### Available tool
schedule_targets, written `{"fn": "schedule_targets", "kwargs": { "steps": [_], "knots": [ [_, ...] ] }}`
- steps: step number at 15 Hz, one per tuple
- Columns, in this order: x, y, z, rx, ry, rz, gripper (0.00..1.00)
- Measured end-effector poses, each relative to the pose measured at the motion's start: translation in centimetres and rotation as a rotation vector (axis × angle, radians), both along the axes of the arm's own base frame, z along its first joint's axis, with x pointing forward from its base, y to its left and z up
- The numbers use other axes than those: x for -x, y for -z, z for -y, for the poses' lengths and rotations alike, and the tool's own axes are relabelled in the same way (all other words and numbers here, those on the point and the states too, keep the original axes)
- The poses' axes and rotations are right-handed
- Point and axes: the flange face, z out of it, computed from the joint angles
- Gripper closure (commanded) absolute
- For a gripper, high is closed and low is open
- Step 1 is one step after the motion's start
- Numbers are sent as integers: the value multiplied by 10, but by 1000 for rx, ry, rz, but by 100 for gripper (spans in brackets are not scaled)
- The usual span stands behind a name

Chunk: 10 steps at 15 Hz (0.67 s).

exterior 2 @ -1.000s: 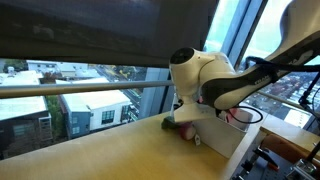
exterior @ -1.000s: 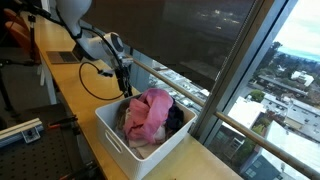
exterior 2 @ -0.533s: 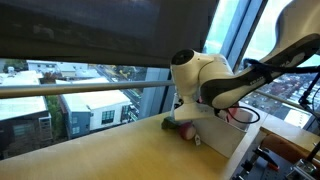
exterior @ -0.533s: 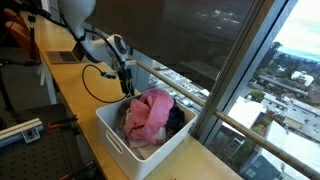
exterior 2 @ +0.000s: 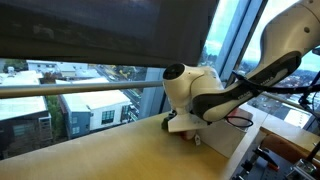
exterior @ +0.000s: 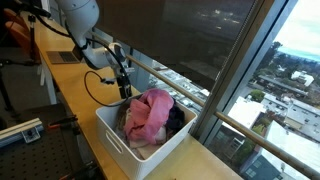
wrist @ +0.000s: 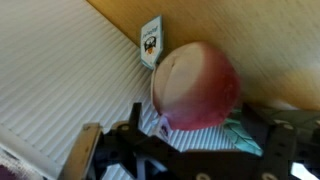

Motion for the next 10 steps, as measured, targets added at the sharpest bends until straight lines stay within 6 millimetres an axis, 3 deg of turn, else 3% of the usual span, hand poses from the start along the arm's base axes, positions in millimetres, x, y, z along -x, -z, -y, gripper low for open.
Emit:
{"fn": "schedule_targets", "kwargs": {
  "steps": [3, 4, 5, 10],
  "knots": [
    [-3, 15, 1, 4, 3, -10, 0],
    [-4, 19, 2, 4, 7, -13, 25],
    [-4, 23, 4, 5, 11, -17, 26],
    [-6, 35, 13, 6, 27, -30, 64]
  ]
}}
